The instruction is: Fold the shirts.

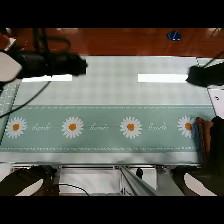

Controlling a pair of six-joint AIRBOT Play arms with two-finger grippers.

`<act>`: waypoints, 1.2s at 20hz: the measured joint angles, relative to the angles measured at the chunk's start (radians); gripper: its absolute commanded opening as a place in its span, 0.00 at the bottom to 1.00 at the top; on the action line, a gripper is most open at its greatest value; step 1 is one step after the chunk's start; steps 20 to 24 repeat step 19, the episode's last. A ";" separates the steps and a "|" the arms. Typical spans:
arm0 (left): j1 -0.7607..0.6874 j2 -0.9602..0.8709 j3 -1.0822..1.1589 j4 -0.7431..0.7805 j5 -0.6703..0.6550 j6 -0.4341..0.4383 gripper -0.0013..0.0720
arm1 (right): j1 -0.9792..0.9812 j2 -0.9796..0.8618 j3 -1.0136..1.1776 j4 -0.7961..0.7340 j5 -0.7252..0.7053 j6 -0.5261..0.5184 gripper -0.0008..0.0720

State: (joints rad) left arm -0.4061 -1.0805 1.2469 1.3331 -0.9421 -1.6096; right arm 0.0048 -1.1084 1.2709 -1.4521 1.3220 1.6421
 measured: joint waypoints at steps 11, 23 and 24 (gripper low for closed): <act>0.077 -0.046 -0.155 0.278 -0.106 -0.228 0.05 | 0.119 -0.185 -0.103 -0.129 -0.019 0.121 0.05; 0.081 -0.048 -0.160 0.289 -0.112 -0.238 0.05 | 0.121 -0.192 -0.106 -0.127 -0.021 0.126 0.05; 0.081 -0.048 -0.160 0.289 -0.112 -0.238 0.05 | 0.121 -0.192 -0.106 -0.127 -0.021 0.126 0.05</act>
